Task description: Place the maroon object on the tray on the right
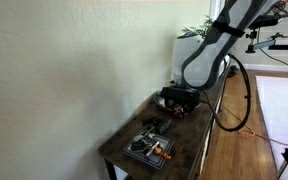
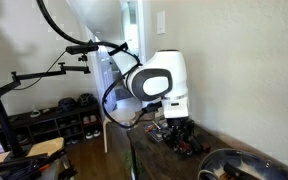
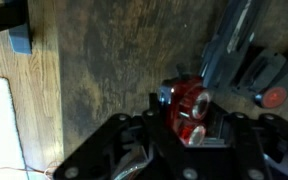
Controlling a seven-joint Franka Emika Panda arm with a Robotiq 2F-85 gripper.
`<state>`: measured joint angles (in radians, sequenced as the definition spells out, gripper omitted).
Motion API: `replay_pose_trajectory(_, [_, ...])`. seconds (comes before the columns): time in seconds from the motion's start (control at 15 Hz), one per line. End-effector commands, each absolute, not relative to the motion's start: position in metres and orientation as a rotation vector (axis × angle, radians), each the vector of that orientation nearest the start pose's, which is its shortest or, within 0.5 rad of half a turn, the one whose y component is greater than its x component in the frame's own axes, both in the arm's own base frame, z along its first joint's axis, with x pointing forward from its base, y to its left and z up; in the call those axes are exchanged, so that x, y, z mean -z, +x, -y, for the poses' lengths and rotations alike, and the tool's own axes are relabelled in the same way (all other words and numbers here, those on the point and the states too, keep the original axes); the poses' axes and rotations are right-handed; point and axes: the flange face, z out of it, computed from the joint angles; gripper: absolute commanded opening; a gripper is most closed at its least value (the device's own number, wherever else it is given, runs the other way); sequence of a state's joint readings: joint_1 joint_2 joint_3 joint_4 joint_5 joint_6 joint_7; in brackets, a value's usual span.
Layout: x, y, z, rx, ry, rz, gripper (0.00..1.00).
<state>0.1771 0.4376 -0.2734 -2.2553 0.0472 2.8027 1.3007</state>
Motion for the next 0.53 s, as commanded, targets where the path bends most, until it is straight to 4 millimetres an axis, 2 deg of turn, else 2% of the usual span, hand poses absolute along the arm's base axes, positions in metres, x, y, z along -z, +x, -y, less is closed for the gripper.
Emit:
replay_pose_trajectory(0.0, [-0.207,0.545,0.082,0.312,-2.375,-2.060,0.17])
replay_pose_trajectory(0.47, [-0.219,0.574,0.116,0.397,-2.383,-2.079,0.17])
